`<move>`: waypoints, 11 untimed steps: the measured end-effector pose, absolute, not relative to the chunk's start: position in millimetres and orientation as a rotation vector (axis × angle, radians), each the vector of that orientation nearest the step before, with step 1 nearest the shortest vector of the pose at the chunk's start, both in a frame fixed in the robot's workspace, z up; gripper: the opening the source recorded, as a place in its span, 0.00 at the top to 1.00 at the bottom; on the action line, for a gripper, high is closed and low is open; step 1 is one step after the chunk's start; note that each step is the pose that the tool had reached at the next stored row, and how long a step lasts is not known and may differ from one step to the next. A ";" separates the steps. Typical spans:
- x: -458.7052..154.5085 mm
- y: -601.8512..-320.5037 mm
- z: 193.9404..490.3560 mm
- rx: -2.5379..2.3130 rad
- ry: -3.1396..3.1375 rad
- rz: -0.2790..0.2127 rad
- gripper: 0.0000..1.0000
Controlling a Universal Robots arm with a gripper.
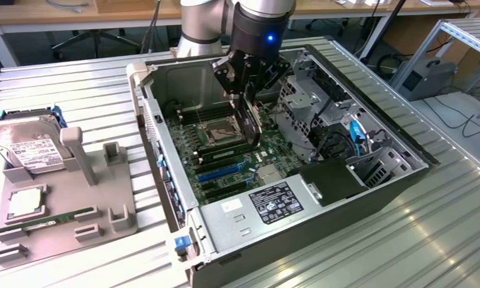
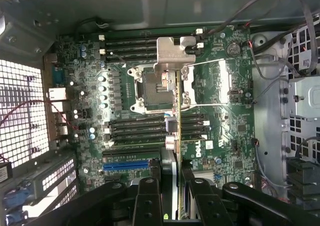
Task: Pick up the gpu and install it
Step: 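Pick up the gpu and move the gpu toward the slot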
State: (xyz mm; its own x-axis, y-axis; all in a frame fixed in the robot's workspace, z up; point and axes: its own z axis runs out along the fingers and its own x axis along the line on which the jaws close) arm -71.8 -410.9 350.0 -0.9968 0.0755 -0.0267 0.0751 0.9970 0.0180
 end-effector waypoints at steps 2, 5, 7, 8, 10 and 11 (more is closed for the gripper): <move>-70.6 -410.8 349.4 0.117 3.112 0.027 0.73; -67.2 -410.5 347.6 0.117 3.112 0.026 0.73; -66.1 -410.4 347.0 0.117 3.112 0.026 0.73; -65.6 -410.4 346.7 0.117 3.112 0.026 0.73; -64.2 -410.2 345.9 0.117 3.112 0.026 0.73; -63.6 -410.2 345.6 0.117 3.112 0.026 0.73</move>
State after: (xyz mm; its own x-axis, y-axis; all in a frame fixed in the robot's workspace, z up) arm -63.6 -410.2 345.6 -0.9968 0.0755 -0.0267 0.0751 0.9970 0.0178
